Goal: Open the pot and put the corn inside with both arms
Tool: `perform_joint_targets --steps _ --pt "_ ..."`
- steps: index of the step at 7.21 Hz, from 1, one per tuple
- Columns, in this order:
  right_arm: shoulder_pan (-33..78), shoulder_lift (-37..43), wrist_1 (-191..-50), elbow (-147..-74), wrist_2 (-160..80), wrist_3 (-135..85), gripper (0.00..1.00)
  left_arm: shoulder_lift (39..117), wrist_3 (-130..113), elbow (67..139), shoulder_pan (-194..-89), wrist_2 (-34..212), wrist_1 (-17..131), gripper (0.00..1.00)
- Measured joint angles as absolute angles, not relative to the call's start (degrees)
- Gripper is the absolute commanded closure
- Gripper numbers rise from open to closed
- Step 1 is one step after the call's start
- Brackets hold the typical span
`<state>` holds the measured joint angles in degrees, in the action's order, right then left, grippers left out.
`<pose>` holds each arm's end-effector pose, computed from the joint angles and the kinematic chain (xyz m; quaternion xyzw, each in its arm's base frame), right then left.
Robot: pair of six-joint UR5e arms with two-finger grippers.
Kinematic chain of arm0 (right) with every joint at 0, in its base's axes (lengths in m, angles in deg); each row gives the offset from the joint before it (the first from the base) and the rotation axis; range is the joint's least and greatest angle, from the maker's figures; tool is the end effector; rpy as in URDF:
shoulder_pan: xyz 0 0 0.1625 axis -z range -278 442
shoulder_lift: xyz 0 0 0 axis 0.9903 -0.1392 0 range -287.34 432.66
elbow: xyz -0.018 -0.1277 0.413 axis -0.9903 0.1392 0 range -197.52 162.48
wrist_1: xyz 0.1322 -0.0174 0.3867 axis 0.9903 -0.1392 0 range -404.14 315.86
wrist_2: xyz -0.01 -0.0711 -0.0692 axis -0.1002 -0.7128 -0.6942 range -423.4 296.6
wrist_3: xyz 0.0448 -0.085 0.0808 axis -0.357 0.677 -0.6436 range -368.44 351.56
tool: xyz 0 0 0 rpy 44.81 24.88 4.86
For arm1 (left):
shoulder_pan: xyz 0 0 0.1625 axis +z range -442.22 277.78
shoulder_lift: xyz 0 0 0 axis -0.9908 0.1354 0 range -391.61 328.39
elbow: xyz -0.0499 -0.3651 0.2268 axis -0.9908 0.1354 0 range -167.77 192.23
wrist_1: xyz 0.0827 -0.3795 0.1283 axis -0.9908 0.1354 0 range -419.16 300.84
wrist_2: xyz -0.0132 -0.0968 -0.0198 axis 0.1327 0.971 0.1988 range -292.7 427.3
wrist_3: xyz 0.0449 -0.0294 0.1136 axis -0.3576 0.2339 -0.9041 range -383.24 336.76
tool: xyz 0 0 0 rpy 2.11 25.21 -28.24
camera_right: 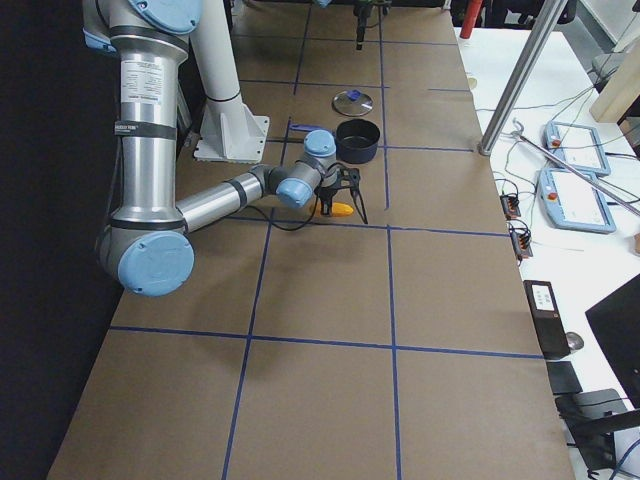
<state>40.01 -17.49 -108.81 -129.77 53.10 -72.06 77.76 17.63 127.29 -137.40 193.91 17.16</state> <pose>-0.3254 -0.3968 0.4522 0.0463 -0.4417 0.0297 0.8955 0.2700 -0.4906 0.3357 0.0129 0.3935 0.0348 0.9186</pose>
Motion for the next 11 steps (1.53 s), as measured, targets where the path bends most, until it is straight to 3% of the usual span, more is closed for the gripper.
perform_joint_targets --steps 3,6,11 --pt "39.84 2.00 -127.06 -129.07 53.26 -74.42 0.98 68.93 5.63 127.03 -142.48 194.02 20.82 0.00" --pt "42.97 18.40 -132.93 -120.29 50.21 -82.81 0.97 60.46 -2.07 122.69 -146.64 194.01 32.33 0.00" --pt "47.46 24.26 -132.70 -113.92 46.24 -85.55 0.94 55.41 -19.65 115.67 -157.80 198.52 34.67 0.00"
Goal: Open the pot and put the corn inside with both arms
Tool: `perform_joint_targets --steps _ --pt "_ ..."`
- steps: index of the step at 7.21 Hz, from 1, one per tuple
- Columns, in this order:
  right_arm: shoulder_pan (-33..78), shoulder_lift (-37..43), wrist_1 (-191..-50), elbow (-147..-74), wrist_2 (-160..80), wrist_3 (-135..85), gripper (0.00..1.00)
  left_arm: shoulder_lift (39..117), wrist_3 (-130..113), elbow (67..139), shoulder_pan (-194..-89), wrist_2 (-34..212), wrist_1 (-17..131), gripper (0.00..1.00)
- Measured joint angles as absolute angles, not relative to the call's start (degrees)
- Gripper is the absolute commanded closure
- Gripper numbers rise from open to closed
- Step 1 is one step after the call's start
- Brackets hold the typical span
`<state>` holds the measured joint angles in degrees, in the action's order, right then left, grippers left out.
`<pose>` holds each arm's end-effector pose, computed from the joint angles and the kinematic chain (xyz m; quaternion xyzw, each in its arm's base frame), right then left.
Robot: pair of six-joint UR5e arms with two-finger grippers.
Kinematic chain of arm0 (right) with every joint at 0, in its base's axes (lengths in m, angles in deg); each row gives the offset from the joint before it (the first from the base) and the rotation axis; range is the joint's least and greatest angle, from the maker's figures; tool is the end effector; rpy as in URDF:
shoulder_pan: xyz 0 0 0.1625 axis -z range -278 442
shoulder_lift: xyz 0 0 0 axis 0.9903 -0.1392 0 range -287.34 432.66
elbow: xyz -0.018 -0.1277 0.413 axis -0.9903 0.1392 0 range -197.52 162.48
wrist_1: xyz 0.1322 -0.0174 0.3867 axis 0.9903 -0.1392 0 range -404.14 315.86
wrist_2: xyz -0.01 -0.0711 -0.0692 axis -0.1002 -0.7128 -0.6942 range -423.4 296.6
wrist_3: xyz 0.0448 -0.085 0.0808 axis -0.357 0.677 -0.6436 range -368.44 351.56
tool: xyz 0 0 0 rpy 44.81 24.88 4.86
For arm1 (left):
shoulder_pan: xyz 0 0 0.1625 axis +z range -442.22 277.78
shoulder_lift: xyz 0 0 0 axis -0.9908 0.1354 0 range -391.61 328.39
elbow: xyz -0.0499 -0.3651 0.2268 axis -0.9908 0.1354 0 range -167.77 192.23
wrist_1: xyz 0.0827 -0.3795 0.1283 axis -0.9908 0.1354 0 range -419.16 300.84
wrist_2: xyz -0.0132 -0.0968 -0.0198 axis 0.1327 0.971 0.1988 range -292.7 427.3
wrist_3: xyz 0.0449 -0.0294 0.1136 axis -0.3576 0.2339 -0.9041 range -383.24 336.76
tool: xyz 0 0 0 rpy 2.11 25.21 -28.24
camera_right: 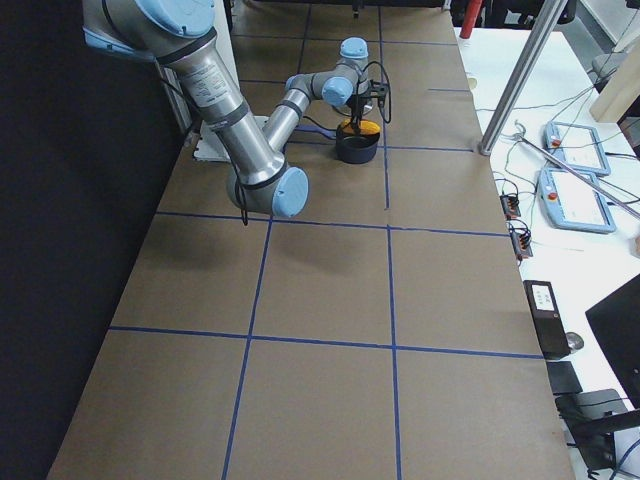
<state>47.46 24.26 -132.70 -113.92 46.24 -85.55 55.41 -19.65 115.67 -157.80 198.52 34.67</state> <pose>-0.5256 -0.4723 0.1998 0.0238 -0.4395 0.0980 0.8925 0.0700 -0.4753 0.5914 0.0602 0.3632 0.1312 0.9205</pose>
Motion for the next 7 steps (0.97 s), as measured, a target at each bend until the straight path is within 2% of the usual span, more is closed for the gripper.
perform_joint_targets --steps 1,2,7 --pt "47.85 24.95 -132.28 -113.19 46.10 -85.65 0.66 55.10 -22.45 114.09 -159.58 198.96 34.69 0.00" --pt "48.14 25.86 -131.87 -112.18 46.05 -85.90 0.01 54.87 -24.81 112.87 -160.90 199.14 34.71 0.00" --pt "46.92 26.54 -131.53 -111.62 46.77 -85.89 0.00 53.02 -29.38 110.05 -165.76 199.24 34.34 0.00"
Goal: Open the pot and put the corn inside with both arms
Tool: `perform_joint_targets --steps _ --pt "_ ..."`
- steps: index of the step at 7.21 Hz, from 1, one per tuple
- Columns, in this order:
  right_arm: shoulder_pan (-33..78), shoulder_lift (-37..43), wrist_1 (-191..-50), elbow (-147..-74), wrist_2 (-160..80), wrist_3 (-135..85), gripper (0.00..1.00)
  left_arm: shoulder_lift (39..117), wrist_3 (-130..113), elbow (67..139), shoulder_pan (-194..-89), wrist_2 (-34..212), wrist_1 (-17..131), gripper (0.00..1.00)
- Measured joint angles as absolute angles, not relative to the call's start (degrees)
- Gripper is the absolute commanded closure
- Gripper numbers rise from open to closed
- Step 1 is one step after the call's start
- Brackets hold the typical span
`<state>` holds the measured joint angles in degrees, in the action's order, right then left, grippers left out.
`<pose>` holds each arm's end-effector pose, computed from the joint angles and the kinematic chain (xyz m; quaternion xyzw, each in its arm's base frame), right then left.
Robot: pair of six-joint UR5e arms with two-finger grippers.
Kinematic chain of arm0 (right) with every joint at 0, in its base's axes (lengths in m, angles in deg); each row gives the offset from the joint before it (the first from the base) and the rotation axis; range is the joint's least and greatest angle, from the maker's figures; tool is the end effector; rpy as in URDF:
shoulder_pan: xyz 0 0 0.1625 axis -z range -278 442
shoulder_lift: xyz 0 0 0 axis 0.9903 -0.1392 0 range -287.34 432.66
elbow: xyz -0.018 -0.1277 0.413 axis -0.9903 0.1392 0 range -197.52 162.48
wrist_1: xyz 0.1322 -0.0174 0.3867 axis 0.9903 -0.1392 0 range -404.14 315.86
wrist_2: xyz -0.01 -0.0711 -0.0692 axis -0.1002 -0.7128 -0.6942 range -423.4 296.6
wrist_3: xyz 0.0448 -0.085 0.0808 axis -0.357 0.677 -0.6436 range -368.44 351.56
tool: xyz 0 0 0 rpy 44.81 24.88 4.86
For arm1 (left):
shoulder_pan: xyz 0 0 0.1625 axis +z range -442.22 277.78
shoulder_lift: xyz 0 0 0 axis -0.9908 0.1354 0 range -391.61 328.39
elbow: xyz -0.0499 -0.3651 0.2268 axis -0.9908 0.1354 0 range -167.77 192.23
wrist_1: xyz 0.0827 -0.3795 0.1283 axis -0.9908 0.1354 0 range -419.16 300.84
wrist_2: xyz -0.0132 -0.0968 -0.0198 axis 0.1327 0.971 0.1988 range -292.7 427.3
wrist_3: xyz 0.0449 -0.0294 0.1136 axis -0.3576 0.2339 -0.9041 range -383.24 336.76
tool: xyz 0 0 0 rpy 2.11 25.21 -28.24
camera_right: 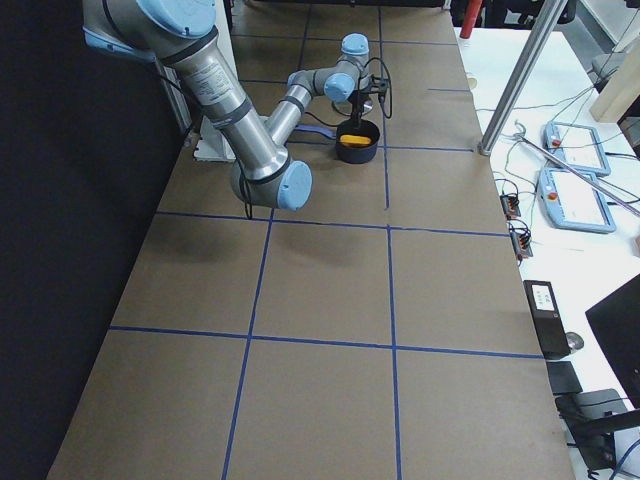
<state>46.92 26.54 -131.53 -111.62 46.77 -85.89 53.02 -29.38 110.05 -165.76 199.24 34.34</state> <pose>-0.5319 -0.4835 0.1848 0.0250 -0.4488 0.1005 0.8876 0.0021 -0.4574 0.6594 0.0474 0.3575 0.1208 0.9248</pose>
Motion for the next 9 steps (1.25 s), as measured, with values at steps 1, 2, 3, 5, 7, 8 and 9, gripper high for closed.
perform_joint_targets --steps 1,2,3,5,7,8,9 --pt "44.94 24.83 -131.66 -113.08 48.25 -84.39 0.00 53.16 -29.45 108.64 -167.07 199.24 34.23 0.00" --pt "42.23 21.18 -131.75 -115.89 50.57 -80.61 0.00 53.46 -29.47 107.82 -168.00 199.20 33.99 0.00" --pt "38.62 16.68 -131.79 -118.59 53.59 -74.49 0.00 53.77 -29.48 107.24 -168.95 199.78 32.99 0.00" --pt "29.55 8.30 -131.72 -120.56 60.69 -59.39 0.00 54.97 -30.94 106.85 -170.12 202.31 28.38 0.00" --pt "20.13 0.65 -131.63 -119.30 66.01 -42.84 0.00 55.43 -32.32 106.59 -170.80 203.07 26.78 0.00" --pt "15.54 -2.02 -131.58 -116.94 68.20 -34.73 0.00 55.44 -32.53 106.54 -171.07 203.14 26.74 0.00" --pt "11.57 -4.35 -131.56 -114.39 69.62 -27.38 0.00 55.47 -32.60 106.54 -171.23 203.16 26.77 0.00"
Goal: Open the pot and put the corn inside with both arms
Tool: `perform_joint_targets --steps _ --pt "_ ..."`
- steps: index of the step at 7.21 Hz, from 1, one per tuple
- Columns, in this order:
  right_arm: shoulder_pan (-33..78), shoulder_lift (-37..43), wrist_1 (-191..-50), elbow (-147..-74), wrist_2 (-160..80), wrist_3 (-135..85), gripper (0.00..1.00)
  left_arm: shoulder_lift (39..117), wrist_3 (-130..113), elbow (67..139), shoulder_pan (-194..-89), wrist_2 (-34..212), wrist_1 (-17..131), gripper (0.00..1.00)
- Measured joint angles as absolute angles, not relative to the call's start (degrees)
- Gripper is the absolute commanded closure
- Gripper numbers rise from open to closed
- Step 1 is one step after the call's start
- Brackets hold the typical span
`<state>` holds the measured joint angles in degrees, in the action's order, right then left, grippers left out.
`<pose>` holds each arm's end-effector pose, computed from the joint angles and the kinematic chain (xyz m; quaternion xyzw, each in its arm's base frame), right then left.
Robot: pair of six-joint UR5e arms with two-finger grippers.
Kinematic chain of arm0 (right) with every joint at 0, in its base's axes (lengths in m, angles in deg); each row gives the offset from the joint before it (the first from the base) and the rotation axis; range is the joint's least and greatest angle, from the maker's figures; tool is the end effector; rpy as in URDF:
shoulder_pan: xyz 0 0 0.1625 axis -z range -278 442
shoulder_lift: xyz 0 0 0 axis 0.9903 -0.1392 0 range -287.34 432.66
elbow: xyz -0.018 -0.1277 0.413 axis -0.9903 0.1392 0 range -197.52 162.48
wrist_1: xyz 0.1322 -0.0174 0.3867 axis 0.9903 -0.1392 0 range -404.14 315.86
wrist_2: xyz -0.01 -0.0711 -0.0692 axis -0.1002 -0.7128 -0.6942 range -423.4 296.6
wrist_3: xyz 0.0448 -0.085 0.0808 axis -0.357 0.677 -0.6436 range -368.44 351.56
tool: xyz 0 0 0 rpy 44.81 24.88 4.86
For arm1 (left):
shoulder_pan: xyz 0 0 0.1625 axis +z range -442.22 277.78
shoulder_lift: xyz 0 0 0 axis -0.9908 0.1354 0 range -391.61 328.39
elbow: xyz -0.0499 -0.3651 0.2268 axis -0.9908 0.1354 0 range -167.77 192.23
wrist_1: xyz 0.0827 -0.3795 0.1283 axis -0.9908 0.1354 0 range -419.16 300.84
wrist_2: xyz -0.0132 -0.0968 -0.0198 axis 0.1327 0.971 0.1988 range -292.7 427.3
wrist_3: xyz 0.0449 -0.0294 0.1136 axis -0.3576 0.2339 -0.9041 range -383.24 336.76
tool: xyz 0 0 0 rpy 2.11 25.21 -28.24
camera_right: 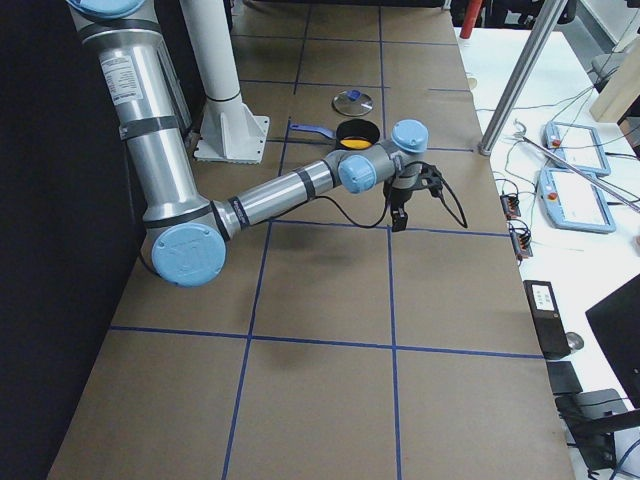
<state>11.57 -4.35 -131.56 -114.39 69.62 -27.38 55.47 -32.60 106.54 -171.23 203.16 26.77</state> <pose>-0.1522 -0.5701 0.4995 0.0523 -0.3992 -0.0764 0.9122 -0.0353 -0.4607 0.6773 0.0068 0.3900 0.0740 0.9178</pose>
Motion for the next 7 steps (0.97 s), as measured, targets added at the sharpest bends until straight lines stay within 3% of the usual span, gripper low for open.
perform_joint_targets --steps 4,7 --pt "-2.06 -15.34 -131.53 -111.31 73.29 -11.80 0.00 55.80 -32.64 106.72 -171.40 203.29 26.95 0.00" --pt "-4.96 -20.72 -129.67 -110.49 73.40 -10.56 0.00 55.61 -32.64 106.76 -171.43 203.35 27.08 0.00"
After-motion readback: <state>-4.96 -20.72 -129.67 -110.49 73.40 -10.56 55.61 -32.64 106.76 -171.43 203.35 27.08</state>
